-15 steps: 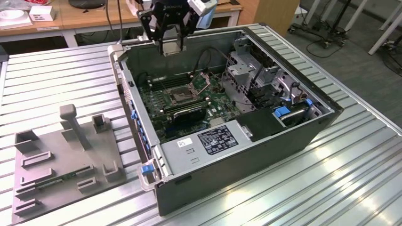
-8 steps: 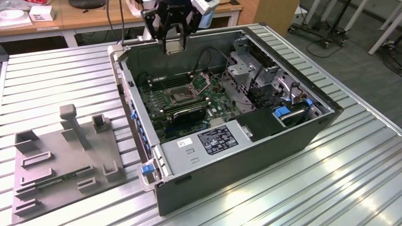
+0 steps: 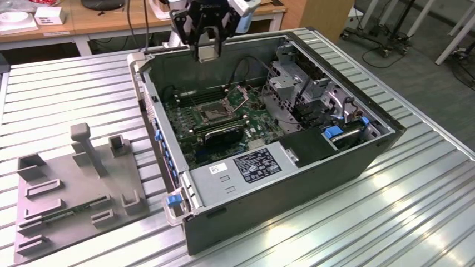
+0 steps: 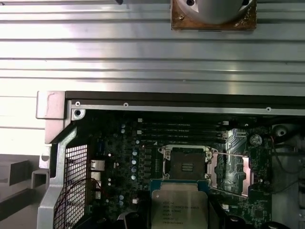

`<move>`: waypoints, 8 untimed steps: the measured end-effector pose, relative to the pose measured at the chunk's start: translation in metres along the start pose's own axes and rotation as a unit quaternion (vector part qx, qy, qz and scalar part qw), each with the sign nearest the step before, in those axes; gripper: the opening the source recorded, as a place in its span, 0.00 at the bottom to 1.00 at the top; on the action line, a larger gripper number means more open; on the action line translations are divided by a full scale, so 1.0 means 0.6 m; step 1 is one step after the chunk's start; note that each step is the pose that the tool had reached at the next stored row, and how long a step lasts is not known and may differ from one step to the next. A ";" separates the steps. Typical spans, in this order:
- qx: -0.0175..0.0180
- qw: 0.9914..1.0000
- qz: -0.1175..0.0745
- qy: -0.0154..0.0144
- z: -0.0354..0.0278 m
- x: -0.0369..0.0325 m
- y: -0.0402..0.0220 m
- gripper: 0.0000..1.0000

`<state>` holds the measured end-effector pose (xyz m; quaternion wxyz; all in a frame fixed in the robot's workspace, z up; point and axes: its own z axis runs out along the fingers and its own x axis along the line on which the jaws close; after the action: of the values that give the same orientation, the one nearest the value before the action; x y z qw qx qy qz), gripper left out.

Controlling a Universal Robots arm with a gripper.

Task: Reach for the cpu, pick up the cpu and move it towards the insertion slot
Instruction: 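Pick up the cpu and move it towards the insertion slot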

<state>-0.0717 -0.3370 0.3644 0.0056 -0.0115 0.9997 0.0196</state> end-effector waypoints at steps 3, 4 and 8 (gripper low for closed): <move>0.000 1.000 0.002 0.000 0.001 -0.007 0.003 0.55; 0.000 1.000 0.005 0.000 0.002 -0.008 0.004 0.55; 0.000 1.000 0.009 0.000 0.003 -0.018 0.009 0.55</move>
<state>-0.0609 -0.3312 0.3630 0.0058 -0.0028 0.9998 0.0195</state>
